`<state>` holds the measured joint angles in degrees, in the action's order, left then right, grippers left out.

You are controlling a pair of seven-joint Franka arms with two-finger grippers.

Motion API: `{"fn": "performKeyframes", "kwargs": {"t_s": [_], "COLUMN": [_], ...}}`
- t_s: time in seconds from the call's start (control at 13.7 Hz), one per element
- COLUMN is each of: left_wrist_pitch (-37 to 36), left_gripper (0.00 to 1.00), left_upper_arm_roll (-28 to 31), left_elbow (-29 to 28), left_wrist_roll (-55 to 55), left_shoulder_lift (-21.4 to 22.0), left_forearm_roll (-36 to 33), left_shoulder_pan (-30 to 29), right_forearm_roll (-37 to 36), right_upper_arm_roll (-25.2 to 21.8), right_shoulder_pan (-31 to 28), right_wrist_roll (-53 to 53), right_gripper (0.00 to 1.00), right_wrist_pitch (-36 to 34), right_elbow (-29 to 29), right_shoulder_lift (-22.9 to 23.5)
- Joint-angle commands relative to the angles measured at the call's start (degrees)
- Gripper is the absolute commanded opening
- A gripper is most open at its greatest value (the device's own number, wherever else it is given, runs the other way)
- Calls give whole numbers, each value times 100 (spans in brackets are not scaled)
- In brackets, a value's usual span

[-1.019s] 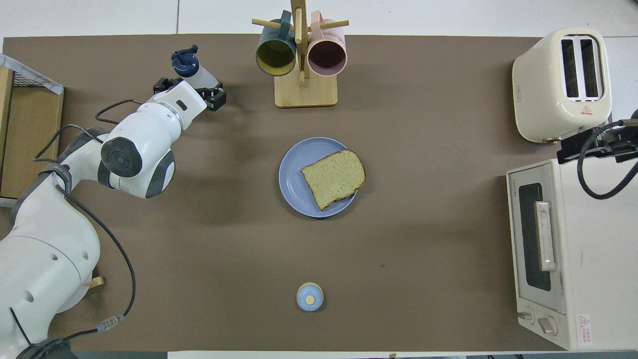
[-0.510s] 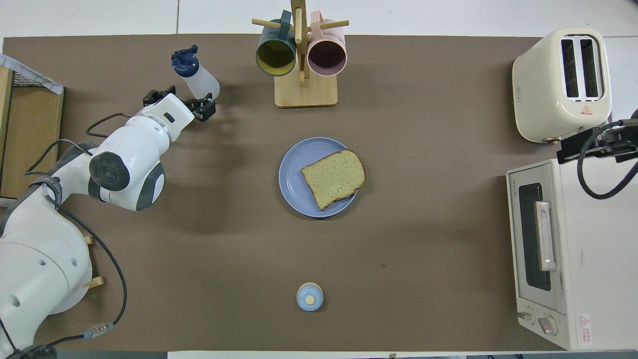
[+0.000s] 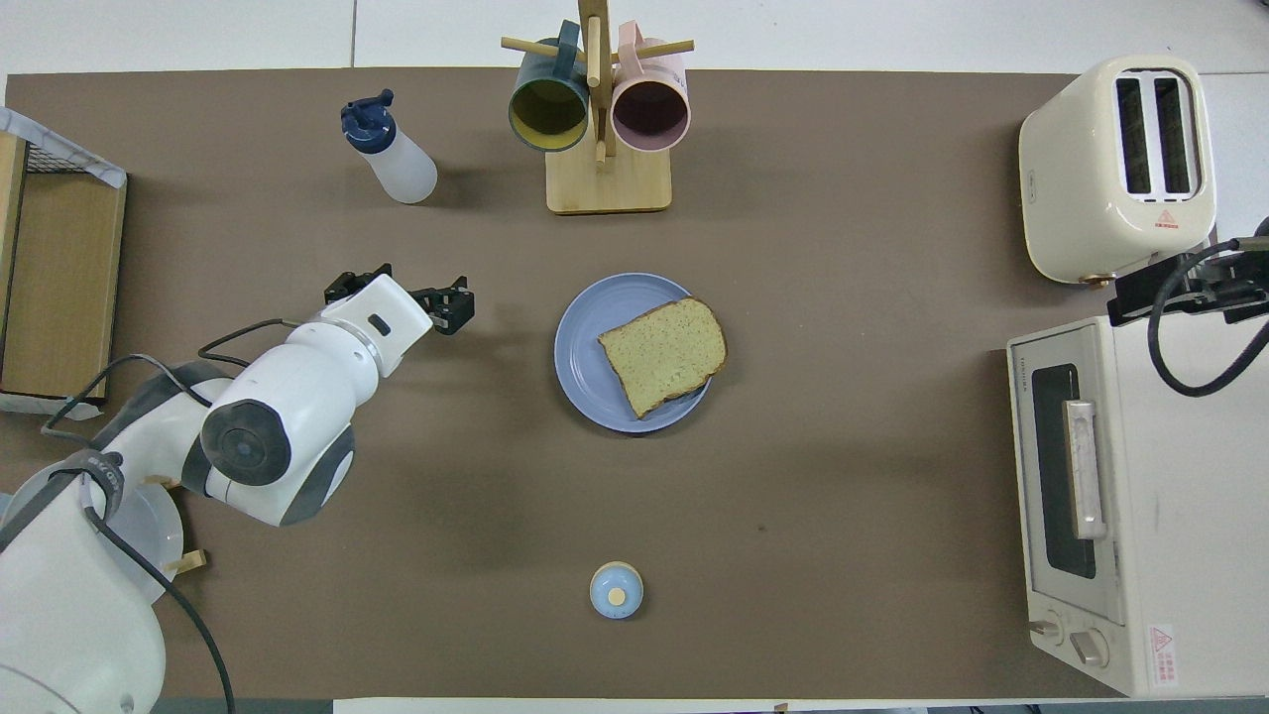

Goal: Put bread on plate and add seasoning

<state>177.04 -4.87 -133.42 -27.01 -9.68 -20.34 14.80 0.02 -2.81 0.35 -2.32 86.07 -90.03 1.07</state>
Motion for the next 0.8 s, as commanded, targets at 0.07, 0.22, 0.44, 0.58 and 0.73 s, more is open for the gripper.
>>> {"fn": "performKeyframes", "kwargs": {"t_s": [0.07,0.22,0.44,0.58,0.73], "left_wrist_pitch": [-2176,-3685,-5298,-6142,-6776], "left_gripper": [100,100,100,100,100], "left_upper_arm_roll": [65,21,-14,73,82], "left_elbow": [542,1401,2510,3152,3576], "left_wrist_roll": [-1139,-1071,-721,77,790], "left_shoulder_lift": [818,898,950,968,977], "left_forearm_roll": [-49,3,485,1029,1260], "left_shoulder_pan": [892,946,903,771,324], "right_forearm_roll": [-37,-37,-37,-37,-37], "right_upper_arm_roll": [44,44,44,44,44], "right_shoulder_pan": [-43,-43,-43,-43,-43], "right_wrist_roll": [-76,-76,-76,-76,-76], "right_gripper": [100,100,100,100,100], "right_wrist_pitch": [50,50,50,50,50], "right_elbow": [-111,-111,-111,-111,-111], "right_shoulder_lift": [-107,-98,-98,-98,-98]}}
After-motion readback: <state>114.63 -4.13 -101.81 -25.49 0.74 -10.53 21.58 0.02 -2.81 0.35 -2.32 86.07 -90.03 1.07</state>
